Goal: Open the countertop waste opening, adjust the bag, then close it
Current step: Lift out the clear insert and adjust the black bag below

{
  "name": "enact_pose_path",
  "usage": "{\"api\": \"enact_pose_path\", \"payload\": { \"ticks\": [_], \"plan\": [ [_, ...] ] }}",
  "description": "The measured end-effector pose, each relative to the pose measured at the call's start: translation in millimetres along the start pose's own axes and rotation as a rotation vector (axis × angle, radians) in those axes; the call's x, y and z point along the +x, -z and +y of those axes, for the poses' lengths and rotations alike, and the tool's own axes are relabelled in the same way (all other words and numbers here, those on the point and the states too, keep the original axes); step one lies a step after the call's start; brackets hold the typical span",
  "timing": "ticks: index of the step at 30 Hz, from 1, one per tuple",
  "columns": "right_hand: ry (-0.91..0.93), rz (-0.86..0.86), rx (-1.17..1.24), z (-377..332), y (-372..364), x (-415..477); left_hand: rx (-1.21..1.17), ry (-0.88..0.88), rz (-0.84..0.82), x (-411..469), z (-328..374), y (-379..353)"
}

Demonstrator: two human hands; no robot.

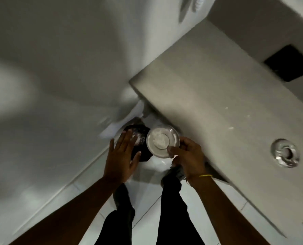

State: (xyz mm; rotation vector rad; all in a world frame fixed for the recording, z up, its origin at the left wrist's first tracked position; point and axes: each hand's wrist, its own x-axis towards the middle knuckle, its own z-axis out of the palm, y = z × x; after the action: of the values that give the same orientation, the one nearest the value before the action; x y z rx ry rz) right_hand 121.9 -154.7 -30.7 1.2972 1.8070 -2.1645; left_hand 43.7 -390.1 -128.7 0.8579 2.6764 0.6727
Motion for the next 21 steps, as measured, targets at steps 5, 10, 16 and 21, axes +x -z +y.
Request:
{"api": "enact_pose_path", "payload": {
  "ticks": [5, 10, 16, 21],
  "plan": [
    [0.02, 0.028, -0.133, 98, -69, 47, -0.014, 0.138, -0.08, -49, -84, -47],
    [0.31, 0.104, -0.663, 193, -99, 130, -0.018, 0.182, -0.114, -82, -150, -115],
    [0.786, -0.097, -1.343, 263, -110, 223, -0.039, 0.143, -0.165, -96, -193, -185],
    [0.92, -0.296, -1.684, 284, -118, 264, -0.048, 0.154, -0.2, -91, -197, -210]
  ]
}}
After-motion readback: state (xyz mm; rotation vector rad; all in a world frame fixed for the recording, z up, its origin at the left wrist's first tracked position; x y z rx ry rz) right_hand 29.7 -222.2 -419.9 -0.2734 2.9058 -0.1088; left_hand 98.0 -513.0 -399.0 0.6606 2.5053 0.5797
